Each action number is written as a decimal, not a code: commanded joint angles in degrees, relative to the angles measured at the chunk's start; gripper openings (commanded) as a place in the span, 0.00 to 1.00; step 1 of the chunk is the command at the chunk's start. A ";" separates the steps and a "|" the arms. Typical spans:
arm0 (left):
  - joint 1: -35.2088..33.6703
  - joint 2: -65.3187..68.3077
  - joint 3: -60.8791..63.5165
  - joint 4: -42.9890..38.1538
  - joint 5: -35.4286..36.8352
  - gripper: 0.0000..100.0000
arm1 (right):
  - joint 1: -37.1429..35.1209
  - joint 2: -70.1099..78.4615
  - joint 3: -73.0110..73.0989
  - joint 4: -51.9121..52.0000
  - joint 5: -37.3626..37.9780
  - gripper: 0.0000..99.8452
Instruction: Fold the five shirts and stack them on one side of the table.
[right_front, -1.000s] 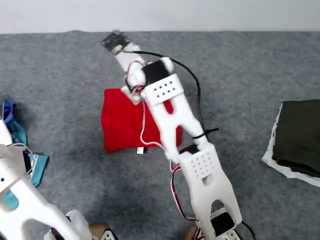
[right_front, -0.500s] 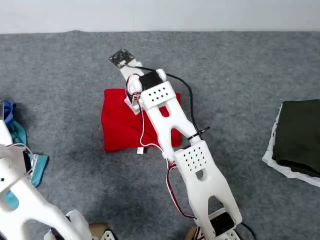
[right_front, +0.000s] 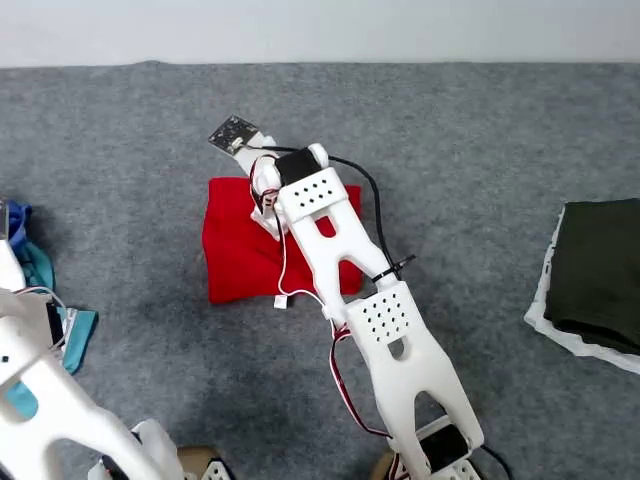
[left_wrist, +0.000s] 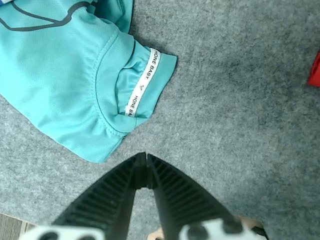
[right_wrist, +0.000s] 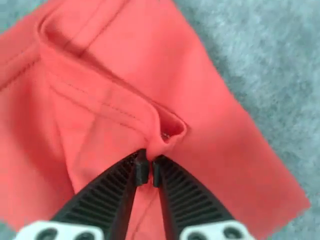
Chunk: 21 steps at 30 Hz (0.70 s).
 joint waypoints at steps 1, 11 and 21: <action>0.44 -0.88 -0.22 -0.09 0.62 0.01 | -1.01 -3.21 -5.80 6.02 2.29 0.01; 0.70 -0.97 2.15 -2.20 0.62 0.01 | -5.67 -10.07 -7.82 10.68 3.87 0.01; 0.88 -1.23 1.80 -2.20 0.35 0.01 | -17.89 -16.66 4.04 10.68 3.60 0.01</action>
